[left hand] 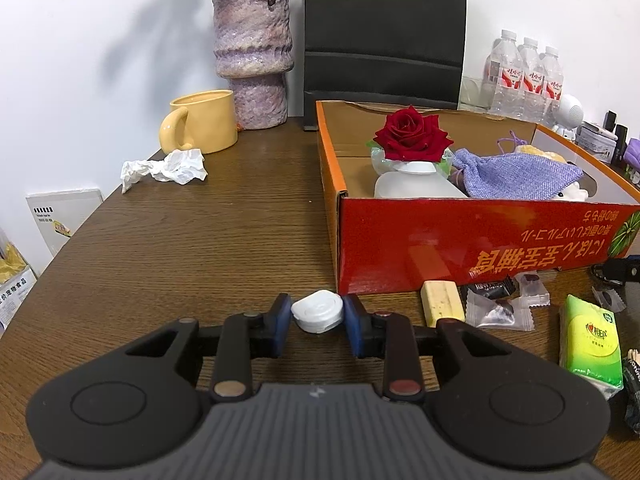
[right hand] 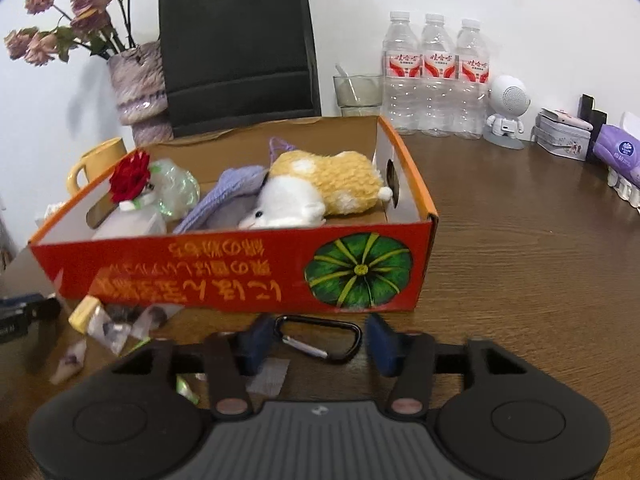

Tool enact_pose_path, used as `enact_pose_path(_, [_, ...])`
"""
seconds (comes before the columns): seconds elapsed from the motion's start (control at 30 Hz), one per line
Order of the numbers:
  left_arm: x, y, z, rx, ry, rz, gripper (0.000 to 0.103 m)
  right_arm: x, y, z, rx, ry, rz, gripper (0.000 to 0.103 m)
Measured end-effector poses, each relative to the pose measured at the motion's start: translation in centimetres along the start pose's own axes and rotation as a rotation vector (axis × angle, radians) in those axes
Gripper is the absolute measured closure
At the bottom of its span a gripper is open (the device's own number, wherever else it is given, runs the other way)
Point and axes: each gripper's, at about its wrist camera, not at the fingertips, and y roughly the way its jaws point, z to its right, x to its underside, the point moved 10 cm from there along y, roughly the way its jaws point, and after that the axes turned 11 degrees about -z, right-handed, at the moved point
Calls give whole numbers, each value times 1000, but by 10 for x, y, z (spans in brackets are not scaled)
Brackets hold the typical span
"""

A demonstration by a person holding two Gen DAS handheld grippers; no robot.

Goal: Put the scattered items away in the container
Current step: 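Carry the bottle cap and carabiner over the box and lower them in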

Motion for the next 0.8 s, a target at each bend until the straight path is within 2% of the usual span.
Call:
enact_pose_path(0.13, [0,0,-1,0,1,0,73,-1,10,-10,19,-11,-29,38])
enact_pose_path(0.2, [0,0,-1,1,0,-1,73,2,16,-14,81,-56,-35,39])
enact_pose_path(0.23, [0,0,-1,1,0,0,73,3,14,-16,90,-75,-25,41])
enact_pose_path(0.27, [0,0,-1,2,0,0,73,4,12,-17,78,-77,-25,53])
enact_pose_path(0.33, [1,-1,-1,3,0,0,73,6,10,-18,70,-79,-25,54])
enact_pose_path(0.4, [1,-1,0,6,0,0,73,8,8,-18,68,-81,-19,60])
enact_pose_path(0.8, [2,-9,-2,19,-22,18,73,10,-8,-17,22,-83,14,60])
